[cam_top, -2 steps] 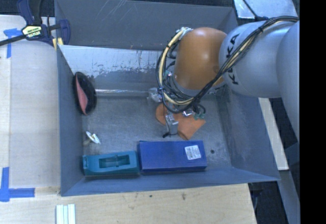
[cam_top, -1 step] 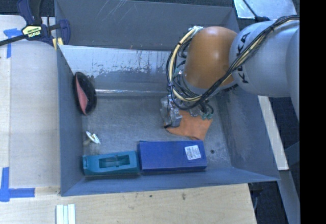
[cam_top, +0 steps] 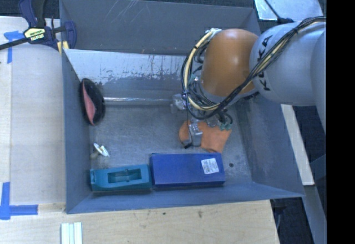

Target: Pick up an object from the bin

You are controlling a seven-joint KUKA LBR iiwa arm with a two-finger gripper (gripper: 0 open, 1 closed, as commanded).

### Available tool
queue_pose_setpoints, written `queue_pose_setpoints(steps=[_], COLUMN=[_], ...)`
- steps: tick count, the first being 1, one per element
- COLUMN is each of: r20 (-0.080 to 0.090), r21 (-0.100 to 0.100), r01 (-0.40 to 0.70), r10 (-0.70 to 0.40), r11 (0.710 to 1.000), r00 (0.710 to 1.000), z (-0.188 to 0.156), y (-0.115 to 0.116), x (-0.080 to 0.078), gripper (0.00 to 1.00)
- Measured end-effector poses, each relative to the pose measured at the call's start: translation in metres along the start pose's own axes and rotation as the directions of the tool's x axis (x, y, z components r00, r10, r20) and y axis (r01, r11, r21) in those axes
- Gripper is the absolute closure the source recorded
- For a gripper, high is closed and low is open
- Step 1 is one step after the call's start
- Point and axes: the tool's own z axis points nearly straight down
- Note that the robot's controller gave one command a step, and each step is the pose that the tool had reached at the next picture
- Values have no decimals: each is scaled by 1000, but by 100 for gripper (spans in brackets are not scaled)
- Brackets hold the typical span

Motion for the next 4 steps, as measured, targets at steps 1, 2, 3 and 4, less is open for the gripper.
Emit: queue_pose_setpoints(steps=[1, 2, 3, 4], r20=[0, 0, -1, -1], r21=[0, 0, 0, 0], r01=[-1, -1, -2, -3], r10=[1, 1, 2, 3], r11=[1000, 1000, 1000, 1000], r00=[1000, 1000, 1000, 1000], z=[0, 0, 0, 0], y=[0, 0, 0, 0], x=[0, 0, 0, 0], gripper=[100, 0, 100, 0])
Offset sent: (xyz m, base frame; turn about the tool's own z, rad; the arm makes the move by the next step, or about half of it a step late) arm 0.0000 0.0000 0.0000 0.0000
